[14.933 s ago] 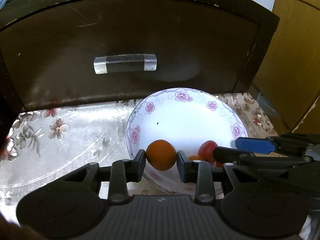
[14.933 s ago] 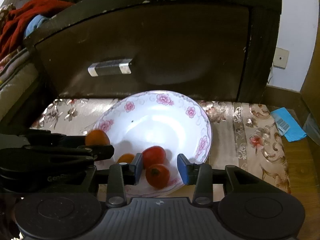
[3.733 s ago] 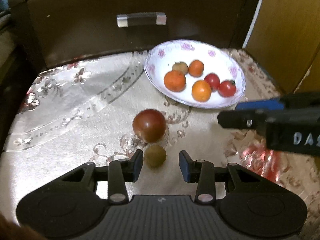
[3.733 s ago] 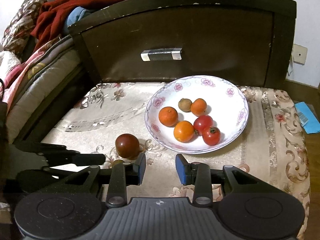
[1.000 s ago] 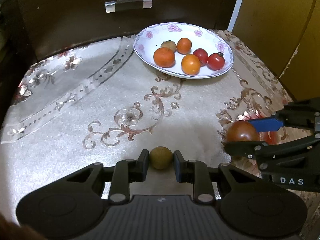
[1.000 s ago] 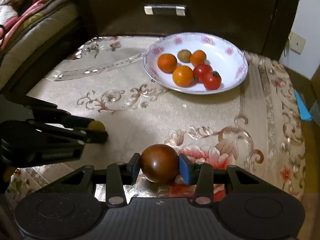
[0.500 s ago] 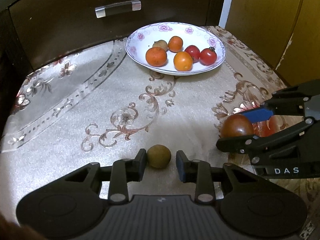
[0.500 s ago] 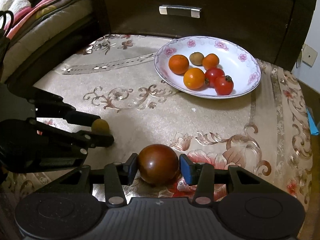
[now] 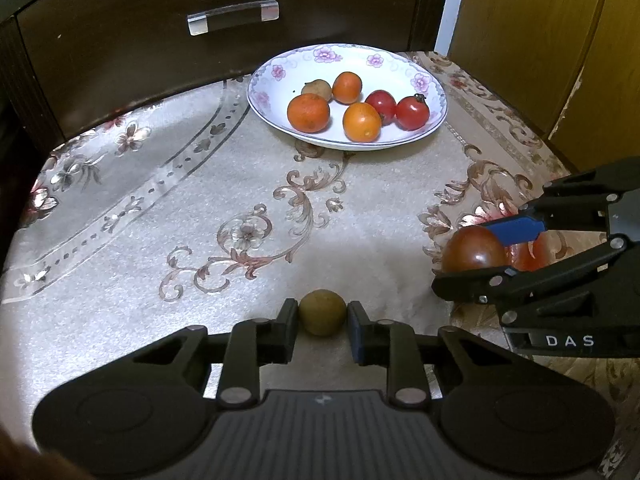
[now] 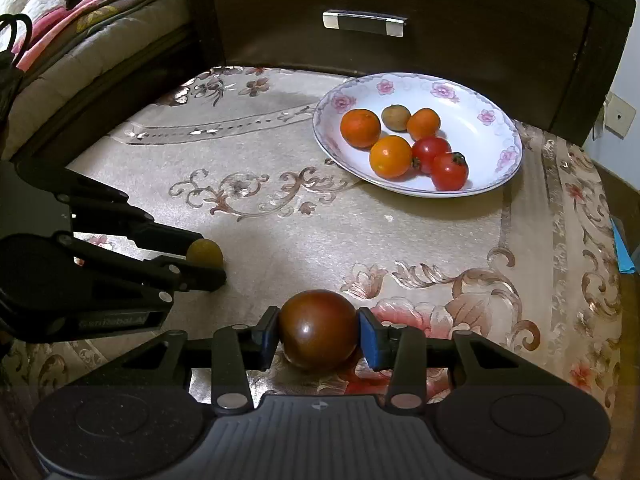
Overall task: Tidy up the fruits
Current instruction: 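Carry the brown fruit in left gripper and dark tomato in right gripper over the plate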
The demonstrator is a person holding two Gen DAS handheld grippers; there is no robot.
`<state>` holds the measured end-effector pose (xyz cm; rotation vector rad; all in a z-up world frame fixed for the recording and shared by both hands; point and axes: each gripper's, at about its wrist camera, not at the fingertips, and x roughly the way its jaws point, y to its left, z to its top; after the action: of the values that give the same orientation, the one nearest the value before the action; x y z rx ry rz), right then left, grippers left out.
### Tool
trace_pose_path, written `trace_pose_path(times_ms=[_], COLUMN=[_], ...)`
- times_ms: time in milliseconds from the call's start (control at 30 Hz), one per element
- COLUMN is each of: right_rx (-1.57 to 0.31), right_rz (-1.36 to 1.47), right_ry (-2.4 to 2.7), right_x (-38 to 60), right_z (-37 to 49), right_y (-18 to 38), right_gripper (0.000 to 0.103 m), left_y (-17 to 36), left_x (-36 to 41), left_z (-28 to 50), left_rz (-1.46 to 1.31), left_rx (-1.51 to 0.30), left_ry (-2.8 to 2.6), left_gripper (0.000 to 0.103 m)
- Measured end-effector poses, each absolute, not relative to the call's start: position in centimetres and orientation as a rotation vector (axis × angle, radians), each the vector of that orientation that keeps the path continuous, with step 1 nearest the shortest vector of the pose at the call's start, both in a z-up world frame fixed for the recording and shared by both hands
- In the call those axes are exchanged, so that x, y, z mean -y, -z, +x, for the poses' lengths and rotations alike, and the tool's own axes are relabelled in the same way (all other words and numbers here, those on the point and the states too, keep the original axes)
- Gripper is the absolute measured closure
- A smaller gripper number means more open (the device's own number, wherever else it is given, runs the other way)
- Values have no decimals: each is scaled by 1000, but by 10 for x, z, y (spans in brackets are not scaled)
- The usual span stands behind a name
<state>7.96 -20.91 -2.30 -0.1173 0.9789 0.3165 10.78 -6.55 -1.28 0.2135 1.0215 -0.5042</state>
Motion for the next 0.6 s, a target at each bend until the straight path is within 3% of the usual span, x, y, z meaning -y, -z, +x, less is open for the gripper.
trace_pose_path(times_ms=[600], right_rx=[-992], right_rz=[-91], right_ry=[-278], right_x=[208], right_z=[84], right_y=[23], right_gripper=[69], left_y=[13], left_x=[71], left_z=[110], left_rz=[231], left_rx=[-1040], left_ry=[495], left_gripper=[68])
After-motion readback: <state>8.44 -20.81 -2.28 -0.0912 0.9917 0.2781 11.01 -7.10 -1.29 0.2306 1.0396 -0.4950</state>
